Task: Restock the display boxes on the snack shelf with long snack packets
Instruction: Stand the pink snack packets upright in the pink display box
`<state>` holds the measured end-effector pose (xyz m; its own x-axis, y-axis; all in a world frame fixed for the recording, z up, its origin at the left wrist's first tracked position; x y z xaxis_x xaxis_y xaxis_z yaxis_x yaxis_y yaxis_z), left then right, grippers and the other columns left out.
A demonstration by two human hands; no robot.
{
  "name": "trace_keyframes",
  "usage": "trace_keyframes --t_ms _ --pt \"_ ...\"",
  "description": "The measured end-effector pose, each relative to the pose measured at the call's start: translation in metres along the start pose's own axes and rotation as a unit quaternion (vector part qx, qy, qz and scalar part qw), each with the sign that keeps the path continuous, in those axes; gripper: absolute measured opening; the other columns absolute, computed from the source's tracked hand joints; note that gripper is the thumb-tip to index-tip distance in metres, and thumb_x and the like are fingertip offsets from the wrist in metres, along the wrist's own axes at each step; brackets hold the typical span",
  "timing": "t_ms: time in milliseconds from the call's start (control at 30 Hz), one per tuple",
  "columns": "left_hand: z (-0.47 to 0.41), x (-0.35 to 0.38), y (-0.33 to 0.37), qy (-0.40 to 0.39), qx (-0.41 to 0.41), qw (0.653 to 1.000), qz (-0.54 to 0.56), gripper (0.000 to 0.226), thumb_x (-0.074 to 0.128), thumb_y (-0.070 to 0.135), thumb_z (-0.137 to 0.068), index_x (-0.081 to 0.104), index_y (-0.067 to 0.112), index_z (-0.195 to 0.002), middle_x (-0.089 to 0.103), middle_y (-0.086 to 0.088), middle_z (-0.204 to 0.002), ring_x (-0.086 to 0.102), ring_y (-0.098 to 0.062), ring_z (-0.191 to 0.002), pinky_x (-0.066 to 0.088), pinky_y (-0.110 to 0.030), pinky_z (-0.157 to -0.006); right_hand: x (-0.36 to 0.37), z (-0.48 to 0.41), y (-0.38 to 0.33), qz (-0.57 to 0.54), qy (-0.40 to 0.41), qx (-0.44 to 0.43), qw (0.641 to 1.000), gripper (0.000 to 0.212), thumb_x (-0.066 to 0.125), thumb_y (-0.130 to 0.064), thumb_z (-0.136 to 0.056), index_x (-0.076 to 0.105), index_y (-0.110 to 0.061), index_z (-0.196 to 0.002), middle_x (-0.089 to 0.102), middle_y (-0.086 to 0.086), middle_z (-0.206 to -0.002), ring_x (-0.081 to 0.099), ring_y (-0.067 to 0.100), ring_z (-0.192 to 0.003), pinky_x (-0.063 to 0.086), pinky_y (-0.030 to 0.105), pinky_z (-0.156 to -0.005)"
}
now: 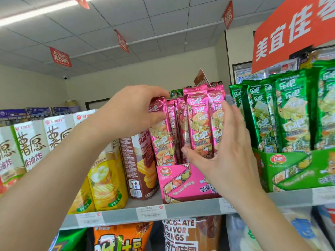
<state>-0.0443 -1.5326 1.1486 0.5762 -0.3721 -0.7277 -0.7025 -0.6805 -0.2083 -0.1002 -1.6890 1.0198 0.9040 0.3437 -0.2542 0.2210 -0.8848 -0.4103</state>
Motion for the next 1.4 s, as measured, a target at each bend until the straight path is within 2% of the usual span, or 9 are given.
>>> trace_keyframes --t_ms 200,333,633,767,933,1067,1167,1267,1400 --pt "0.0 0.002 -0.007 -0.043 -0.015 0.996 0.074 0.057 0.083 0.041 -0.072 0.056 0.04 -0.122 0.064 0.021 -0.097 0.06 0.004 -0.086 0.042 -0.006 -0.073 0.004 0.006 0.004 -0.013 -0.02 0.02 1.0 0.104 0.064 -0.064 -0.072 0.008 -0.029 -0.153 0.012 0.005 -0.162 0.017 0.026 -0.147 0.022 0.037 -0.112" --pt "-0.002 -0.003 -0.014 -0.019 -0.02 0.995 0.099 0.06 0.087 0.038 -0.067 0.06 0.036 -0.121 0.067 0.014 -0.103 0.062 -0.007 -0.098 0.048 -0.025 -0.088 0.005 0.012 0.003 0.004 -0.011 0.009 1.0 0.095 0.056 -0.067 -0.078 0.012 -0.026 -0.153 0.014 0.008 -0.161 0.02 0.028 -0.145 0.029 0.043 -0.11" --pt "0.02 -0.07 -0.012 0.276 0.053 0.898 0.338 0.065 0.08 0.008 -0.076 0.046 0.021 -0.13 0.063 -0.01 -0.112 0.069 -0.024 -0.089 0.059 -0.038 -0.079 -0.012 0.037 -0.028 -0.076 0.112 -0.088 0.987 0.059 0.061 -0.042 -0.085 0.041 -0.018 -0.135 0.041 0.01 -0.135 0.04 0.022 -0.124 0.034 0.04 -0.101" --pt "0.036 -0.079 -0.006 0.345 0.041 0.857 0.379 0.042 0.066 0.008 -0.079 0.054 0.015 -0.118 0.064 -0.016 -0.105 0.067 -0.031 -0.087 0.058 -0.046 -0.073 -0.006 0.041 -0.053 -0.263 -0.07 -0.036 0.962 0.072 0.055 -0.067 -0.083 0.025 -0.043 -0.145 0.04 -0.025 -0.14 0.042 -0.001 -0.13 0.039 0.023 -0.098" --pt "0.063 -0.062 0.0 0.389 -0.012 0.815 0.43 0.018 0.06 0.023 -0.088 0.062 0.016 -0.103 0.057 0.017 -0.074 0.051 0.002 -0.063 0.042 -0.018 -0.063 0.01 0.071 -0.082 -0.352 -0.213 -0.01 0.911 0.059 0.055 -0.065 -0.083 0.026 -0.066 -0.133 0.063 -0.033 -0.107 0.064 -0.008 -0.091 0.045 0.008 -0.08" --pt "0.085 -0.026 -0.013 0.308 -0.106 0.756 0.568 0.042 0.049 0.057 -0.087 0.072 0.029 -0.109 0.056 0.004 -0.079 0.05 -0.026 -0.074 0.043 -0.039 -0.078 0.015 0.093 -0.086 -0.446 -0.227 0.073 0.863 0.051 0.059 -0.073 -0.073 0.044 -0.069 -0.121 0.066 -0.032 -0.111 0.063 -0.009 -0.103 0.044 0.007 -0.087" --pt "0.105 -0.005 -0.015 0.256 -0.117 0.716 0.639 0.04 0.051 0.054 -0.091 0.065 0.035 -0.124 0.064 -0.01 -0.108 0.059 -0.041 -0.101 0.039 -0.06 -0.104 0.025 0.111 -0.081 -0.466 -0.232 0.143 0.842 0.075 0.056 -0.09 -0.056 0.054 -0.057 -0.124 0.067 -0.021 -0.118 0.062 -0.001 -0.112 0.046 0.032 -0.102" --pt "0.128 0.009 -0.015 0.246 -0.124 0.69 0.669 0.048 0.066 0.041 -0.086 0.059 0.024 -0.13 0.069 0.004 -0.098 0.064 -0.014 -0.088 0.054 -0.035 -0.081 0.031 0.12 -0.083 -0.44 -0.232 0.182 0.848 0.086 0.053 -0.097 -0.047 0.06 -0.052 -0.12 0.073 -0.011 -0.104 0.066 0.006 -0.095 0.051 0.045 -0.096" --pt "0.159 0.031 -0.001 0.187 -0.152 0.722 0.649 0.027 0.075 0.045 -0.07 0.071 0.03 -0.092 0.074 0.001 -0.088 0.071 -0.017 -0.081 0.056 -0.033 -0.07 0.027 0.118 -0.098 -0.423 -0.254 0.132 0.86 0.067 0.048 -0.09 -0.063 0.058 -0.054 -0.12 0.071 -0.017 -0.098 0.065 -0.001 -0.087 0.05 0.026 -0.083"
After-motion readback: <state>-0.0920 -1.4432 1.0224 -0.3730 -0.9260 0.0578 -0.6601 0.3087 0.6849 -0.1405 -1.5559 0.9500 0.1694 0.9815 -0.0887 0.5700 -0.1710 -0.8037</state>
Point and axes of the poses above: each hand's wrist, its own z-axis away from the middle knuckle, its own x-axis out of the palm, y = z × x, the point moved 6 cm from there along -z, towards the middle knuckle
